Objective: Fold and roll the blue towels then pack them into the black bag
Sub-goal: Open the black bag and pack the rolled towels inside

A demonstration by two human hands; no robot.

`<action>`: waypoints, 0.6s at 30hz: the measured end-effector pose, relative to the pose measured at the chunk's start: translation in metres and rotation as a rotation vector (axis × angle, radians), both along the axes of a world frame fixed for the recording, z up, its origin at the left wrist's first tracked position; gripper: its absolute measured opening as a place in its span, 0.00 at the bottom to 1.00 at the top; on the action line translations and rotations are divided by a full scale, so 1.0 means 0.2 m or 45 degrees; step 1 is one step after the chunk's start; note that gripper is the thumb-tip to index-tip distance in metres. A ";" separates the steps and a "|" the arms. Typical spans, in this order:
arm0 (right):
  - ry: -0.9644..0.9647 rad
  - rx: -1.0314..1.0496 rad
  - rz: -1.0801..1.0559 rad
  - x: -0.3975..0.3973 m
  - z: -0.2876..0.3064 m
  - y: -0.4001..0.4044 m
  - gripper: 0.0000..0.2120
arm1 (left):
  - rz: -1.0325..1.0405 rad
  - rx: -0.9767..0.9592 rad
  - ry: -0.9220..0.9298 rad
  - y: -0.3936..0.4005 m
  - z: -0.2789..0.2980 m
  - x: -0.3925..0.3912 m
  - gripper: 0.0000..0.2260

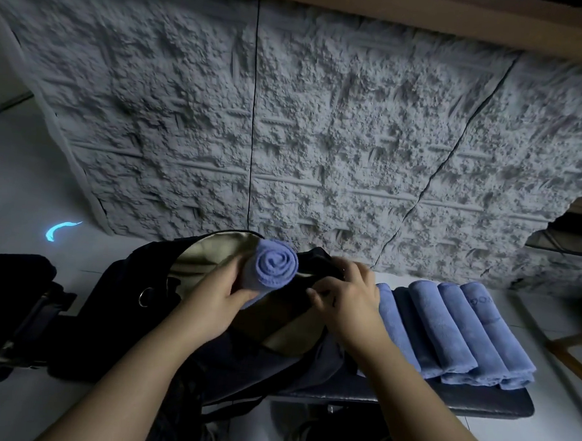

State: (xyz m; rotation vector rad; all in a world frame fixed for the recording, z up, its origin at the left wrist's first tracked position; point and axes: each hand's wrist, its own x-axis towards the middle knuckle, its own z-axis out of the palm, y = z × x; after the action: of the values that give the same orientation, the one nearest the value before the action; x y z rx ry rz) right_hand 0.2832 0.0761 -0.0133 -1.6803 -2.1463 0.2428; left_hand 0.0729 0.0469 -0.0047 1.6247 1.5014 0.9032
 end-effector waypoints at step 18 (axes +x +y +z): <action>-0.060 -0.512 -0.058 -0.02 -0.01 0.08 0.34 | -0.245 -0.791 0.721 0.21 -0.35 0.11 0.17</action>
State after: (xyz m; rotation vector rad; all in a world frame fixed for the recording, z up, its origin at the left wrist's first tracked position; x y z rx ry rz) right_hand 0.2789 0.0914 -0.0157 -1.9628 -2.1966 0.6656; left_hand 0.0943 0.0887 -0.0749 1.5578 1.7197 -0.1632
